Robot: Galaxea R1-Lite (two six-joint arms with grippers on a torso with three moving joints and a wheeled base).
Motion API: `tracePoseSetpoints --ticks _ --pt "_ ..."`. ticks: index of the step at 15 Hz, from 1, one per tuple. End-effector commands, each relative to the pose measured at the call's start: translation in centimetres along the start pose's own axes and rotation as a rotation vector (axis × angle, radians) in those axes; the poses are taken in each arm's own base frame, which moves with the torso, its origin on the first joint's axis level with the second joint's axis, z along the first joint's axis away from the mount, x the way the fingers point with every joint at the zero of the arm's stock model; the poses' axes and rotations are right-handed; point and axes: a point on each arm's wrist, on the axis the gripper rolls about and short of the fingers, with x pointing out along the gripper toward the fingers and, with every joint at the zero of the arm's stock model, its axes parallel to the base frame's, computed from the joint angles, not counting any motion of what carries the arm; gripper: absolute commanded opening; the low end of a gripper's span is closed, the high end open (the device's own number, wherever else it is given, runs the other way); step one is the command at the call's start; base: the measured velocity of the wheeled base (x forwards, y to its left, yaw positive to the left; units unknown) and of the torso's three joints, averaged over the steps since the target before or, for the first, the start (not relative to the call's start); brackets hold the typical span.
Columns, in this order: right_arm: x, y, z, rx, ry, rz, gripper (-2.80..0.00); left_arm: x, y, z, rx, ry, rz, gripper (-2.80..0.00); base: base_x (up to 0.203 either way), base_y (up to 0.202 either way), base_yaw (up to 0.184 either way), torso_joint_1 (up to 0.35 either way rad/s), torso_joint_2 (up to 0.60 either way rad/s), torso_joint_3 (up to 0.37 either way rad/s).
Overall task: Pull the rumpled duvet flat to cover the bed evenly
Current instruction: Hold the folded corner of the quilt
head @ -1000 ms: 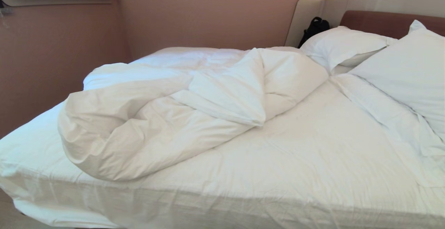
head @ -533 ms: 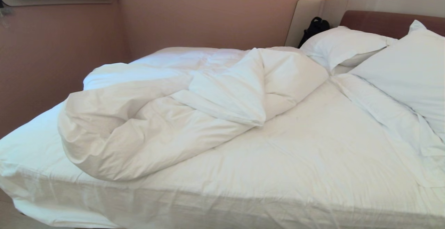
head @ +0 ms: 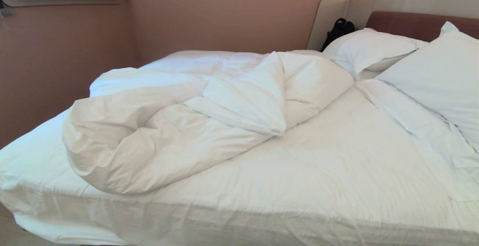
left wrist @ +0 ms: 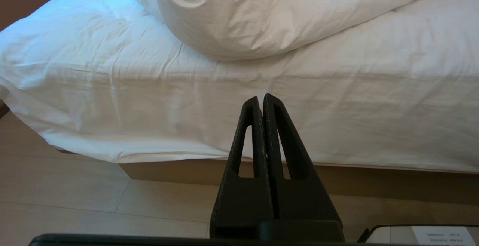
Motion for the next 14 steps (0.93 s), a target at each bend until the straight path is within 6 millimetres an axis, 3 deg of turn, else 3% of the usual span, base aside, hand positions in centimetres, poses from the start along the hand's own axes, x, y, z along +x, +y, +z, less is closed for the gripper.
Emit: tracePoseSetpoints --ticks 1,14 --pt "0.00 0.00 -0.01 -0.001 0.001 0.000 -2.80 0.01 0.00 -0.01 0.000 0.001 0.001 -2.80 0.000 0.000 0.000 0.000 0.00 0.000" --pt "0.02 0.01 -0.04 -0.010 0.003 0.003 -2.80 0.01 0.00 -0.01 -0.011 0.001 0.001 -2.80 0.000 0.000 0.000 0.000 0.00 0.000"
